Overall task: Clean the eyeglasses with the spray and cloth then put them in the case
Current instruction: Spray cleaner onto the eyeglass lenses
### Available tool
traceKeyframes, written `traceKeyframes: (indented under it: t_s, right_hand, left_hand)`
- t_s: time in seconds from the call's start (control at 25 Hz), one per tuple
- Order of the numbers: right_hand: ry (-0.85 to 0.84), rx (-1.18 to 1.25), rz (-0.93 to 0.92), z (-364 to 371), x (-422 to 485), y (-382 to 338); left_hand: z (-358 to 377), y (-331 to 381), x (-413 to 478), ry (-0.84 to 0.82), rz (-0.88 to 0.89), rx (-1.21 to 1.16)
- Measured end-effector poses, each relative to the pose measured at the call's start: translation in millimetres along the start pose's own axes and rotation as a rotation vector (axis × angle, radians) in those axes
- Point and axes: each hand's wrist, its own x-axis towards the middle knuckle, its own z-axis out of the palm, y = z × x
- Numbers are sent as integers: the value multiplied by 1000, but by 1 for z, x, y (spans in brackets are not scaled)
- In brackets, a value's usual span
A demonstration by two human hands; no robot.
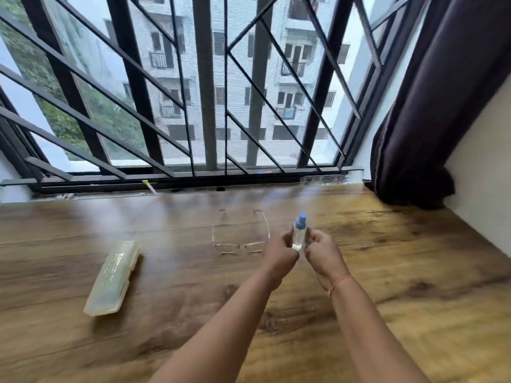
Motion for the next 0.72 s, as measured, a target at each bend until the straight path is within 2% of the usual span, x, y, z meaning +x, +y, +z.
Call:
traceKeyframes:
  t_s: [0.16,0.28,0.72]
  right_hand:
    - [17,2,11,-9,-9,13]
    - [-11,98,28,-13,-13,20]
    - [-1,163,51,-19,-18,23]
  left_hand:
    - [12,-9,-9,-32,-2,-7]
    - [15,-11,-15,-3,-15,22]
    - [22,-19,-16,20,-33,31]
